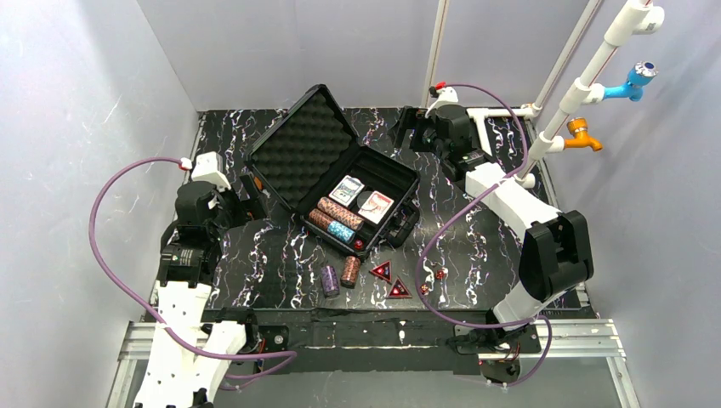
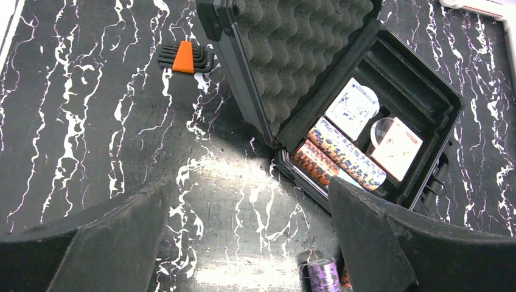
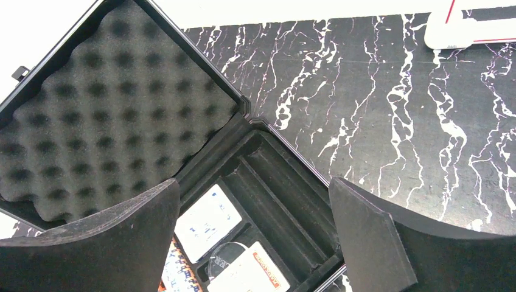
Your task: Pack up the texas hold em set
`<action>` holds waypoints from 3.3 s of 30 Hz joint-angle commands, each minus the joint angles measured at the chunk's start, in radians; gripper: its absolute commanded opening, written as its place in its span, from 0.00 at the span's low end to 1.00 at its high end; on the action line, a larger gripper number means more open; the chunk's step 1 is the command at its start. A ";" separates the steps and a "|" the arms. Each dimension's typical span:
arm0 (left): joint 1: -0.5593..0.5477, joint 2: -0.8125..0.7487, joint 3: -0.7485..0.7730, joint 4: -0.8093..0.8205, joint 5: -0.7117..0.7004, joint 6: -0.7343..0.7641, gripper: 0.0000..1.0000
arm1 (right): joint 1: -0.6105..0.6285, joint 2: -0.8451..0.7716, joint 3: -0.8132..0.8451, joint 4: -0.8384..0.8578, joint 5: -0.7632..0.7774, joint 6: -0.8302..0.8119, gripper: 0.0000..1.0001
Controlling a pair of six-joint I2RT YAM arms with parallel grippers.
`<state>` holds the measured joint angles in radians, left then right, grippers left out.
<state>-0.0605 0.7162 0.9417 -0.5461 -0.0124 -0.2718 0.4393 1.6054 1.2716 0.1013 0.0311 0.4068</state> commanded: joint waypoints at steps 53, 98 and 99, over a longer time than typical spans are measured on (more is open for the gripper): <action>-0.151 0.163 0.020 0.022 0.339 0.040 0.85 | 0.314 -0.265 -0.132 -0.643 0.052 0.029 1.00; -0.152 0.027 0.027 -0.056 -0.086 -0.001 0.85 | 0.816 -0.016 -0.015 -0.792 0.478 0.794 0.94; -0.152 0.030 0.029 -0.057 -0.083 -0.001 0.85 | 0.816 -0.004 -0.008 -0.792 0.488 0.805 0.94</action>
<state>-0.2070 0.7547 0.9455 -0.5919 -0.0727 -0.2729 1.2507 1.5620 1.2186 -0.7010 0.4591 1.1255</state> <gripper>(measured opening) 0.850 0.947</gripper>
